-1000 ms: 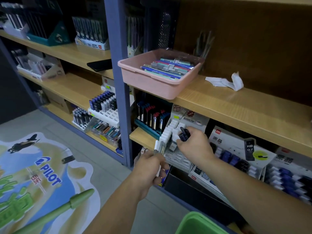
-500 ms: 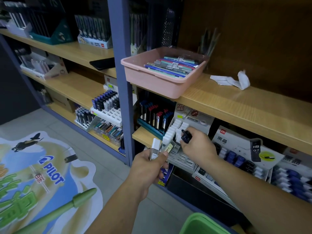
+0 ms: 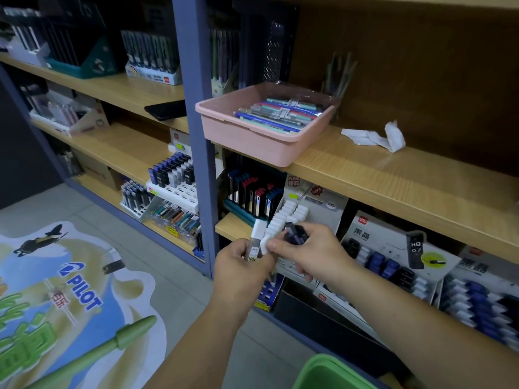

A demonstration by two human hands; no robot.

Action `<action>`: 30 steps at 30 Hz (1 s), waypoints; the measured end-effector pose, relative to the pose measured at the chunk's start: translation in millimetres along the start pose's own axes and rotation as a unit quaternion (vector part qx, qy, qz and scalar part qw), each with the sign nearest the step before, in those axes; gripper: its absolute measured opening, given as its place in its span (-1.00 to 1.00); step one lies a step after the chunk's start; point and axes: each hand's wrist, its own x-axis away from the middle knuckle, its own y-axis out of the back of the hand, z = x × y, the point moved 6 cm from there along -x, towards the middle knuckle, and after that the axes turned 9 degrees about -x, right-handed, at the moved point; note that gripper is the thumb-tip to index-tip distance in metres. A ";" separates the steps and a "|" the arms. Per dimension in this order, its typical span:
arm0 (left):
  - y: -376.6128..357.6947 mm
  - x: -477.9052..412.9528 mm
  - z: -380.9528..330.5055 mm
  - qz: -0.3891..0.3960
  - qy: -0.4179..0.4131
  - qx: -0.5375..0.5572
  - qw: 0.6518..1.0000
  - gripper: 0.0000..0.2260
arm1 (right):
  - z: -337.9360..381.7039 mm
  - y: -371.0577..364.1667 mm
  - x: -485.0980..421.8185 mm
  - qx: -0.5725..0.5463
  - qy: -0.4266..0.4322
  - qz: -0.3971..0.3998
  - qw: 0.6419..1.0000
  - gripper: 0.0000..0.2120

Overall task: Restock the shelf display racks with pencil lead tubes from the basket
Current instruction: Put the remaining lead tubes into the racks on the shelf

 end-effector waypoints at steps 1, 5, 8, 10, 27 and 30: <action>-1.2 0.4 -1.9 -0.005 -0.014 -0.015 1.000 -0.93 | 0.6 -1.6 3.9 0.005 -0.013 0.015 1.000 -0.62; -10.0 5.8 -11.7 -0.001 -0.042 -0.001 0.999 -0.96 | -1.4 9.6 7.6 -0.034 -0.053 0.010 0.998 -0.44; -14.4 7.0 -10.9 0.015 -0.038 0.005 0.999 -0.94 | 0.6 13.3 10.8 -0.061 -0.049 0.021 0.997 -0.54; -15.5 5.0 -5.4 0.016 -0.030 0.006 0.999 -0.94 | 0.1 12.5 13.8 -0.085 -0.050 0.010 0.995 -0.71; -29.5 0.7 21.5 0.097 0.142 0.134 0.976 -0.81 | -6.9 43.5 3.8 -0.165 -0.014 -0.080 0.983 -0.81; -28.7 1.0 19.6 0.107 0.133 0.128 0.977 -0.79 | -6.6 43.2 0.2 -0.142 -0.024 -0.066 0.987 -0.80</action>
